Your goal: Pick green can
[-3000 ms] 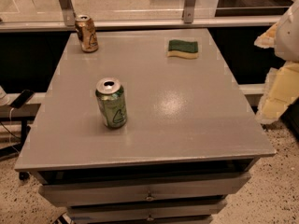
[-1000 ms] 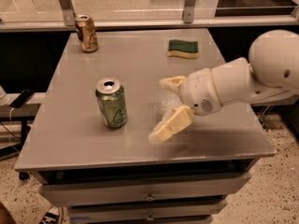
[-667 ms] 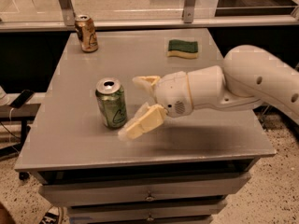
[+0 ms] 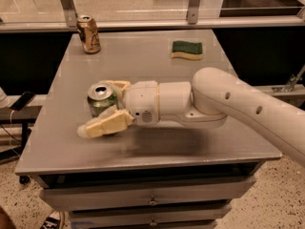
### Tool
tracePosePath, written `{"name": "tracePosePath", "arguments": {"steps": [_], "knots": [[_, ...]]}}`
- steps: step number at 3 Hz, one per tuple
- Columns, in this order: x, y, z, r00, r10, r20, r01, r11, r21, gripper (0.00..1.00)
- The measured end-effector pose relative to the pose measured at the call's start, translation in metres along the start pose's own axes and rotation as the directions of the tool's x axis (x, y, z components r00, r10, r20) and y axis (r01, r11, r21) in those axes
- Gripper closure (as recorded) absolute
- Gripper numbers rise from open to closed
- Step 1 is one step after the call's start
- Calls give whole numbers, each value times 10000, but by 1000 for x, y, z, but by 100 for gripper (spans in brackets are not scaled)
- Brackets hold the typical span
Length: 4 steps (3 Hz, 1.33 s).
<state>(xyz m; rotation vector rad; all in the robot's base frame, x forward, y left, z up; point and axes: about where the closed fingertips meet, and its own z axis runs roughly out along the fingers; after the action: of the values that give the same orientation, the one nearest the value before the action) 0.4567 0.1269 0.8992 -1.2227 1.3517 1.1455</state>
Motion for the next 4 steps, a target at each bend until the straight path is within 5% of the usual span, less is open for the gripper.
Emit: {"name": "tracePosePath", "arguments": {"steps": [2, 3, 4], "knots": [[16, -18, -1, 9996, -251, 162, 237, 9966, 787, 65], [-4, -43, -20, 9961, -880, 82, 861, 9871, 1353, 89], [-47, -70, -44, 9909, -1343, 30, 1307, 9689, 2101, 100]]}}
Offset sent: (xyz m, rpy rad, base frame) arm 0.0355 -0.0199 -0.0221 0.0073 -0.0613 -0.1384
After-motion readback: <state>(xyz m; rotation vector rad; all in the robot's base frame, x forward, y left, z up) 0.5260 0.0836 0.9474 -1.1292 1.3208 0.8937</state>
